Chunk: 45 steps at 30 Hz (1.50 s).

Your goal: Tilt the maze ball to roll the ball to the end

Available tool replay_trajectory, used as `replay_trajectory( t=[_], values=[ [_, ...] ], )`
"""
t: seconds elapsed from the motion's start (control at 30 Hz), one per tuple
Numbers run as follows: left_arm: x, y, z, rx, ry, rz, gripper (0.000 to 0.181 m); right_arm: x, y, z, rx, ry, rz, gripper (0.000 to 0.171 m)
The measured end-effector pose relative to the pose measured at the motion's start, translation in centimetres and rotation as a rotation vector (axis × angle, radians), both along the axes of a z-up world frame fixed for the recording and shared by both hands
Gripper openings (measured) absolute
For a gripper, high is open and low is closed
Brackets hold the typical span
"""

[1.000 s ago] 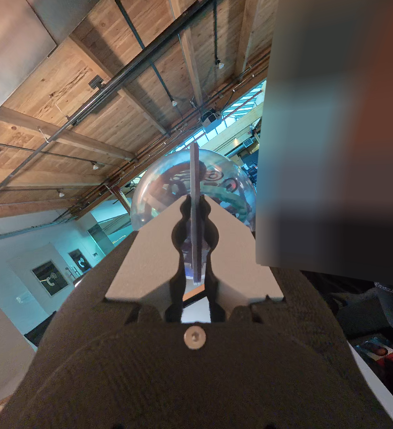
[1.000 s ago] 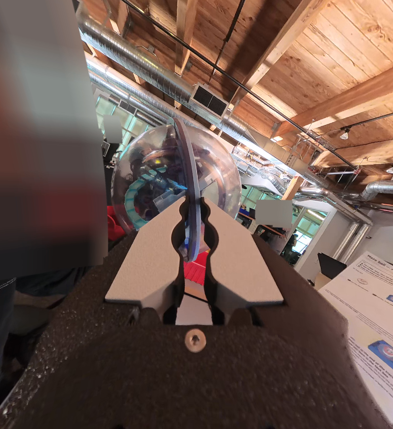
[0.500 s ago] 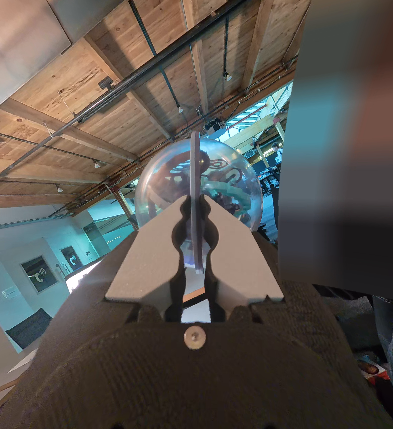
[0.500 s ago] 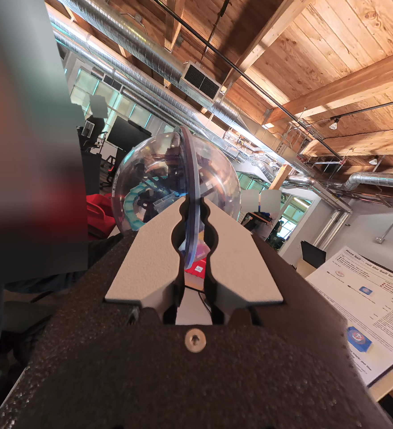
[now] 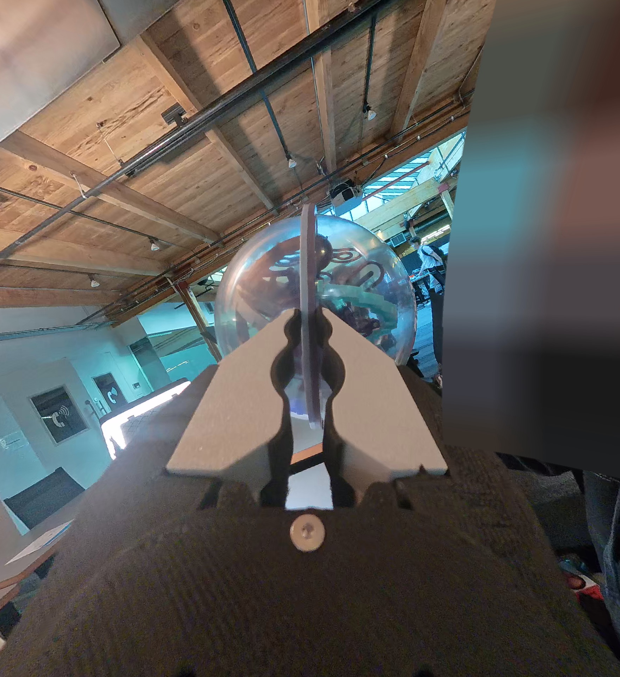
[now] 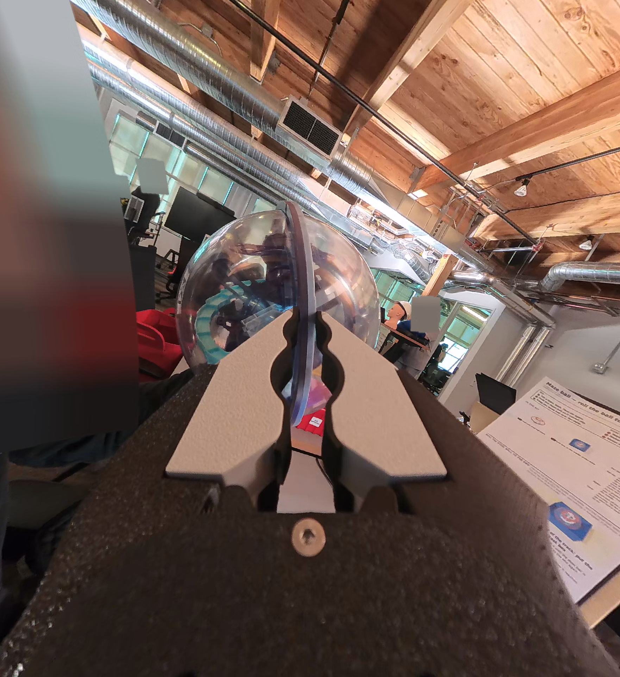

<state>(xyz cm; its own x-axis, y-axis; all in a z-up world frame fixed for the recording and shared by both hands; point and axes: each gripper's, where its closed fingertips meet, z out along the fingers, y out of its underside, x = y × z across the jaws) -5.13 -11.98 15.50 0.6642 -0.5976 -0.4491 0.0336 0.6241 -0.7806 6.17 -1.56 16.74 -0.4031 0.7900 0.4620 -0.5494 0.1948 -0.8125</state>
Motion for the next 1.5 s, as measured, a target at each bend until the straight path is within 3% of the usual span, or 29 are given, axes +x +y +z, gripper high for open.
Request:
replay_trajectory(
  t=[0.03, 0.43, 0.9, 1.5],
  values=[
    [0.0, 0.1, 0.0, -0.004, -0.001, 0.001, 0.007, 0.0, 0.0, 0.0, -0.002, -0.001, 0.000, 0.006],
    [-0.3, 0.6, -0.8, -0.053, -0.030, 0.007, 0.007, -0.3, 0.5, -0.9, -0.040, -0.027, 0.004, 0.006],
    [-1.3, 1.7, -2.9, -0.144, -0.082, 0.016, 0.007, -1.9, 2.3, -4.3, -0.138, -0.112, 0.025, 0.007],
    [-2.2, 5.5, -14.3, -0.499, -0.307, -0.048, 0.007, -3.0, 6.1, -13.7, -0.396, -0.386, 0.023, 0.006]
  ],
)
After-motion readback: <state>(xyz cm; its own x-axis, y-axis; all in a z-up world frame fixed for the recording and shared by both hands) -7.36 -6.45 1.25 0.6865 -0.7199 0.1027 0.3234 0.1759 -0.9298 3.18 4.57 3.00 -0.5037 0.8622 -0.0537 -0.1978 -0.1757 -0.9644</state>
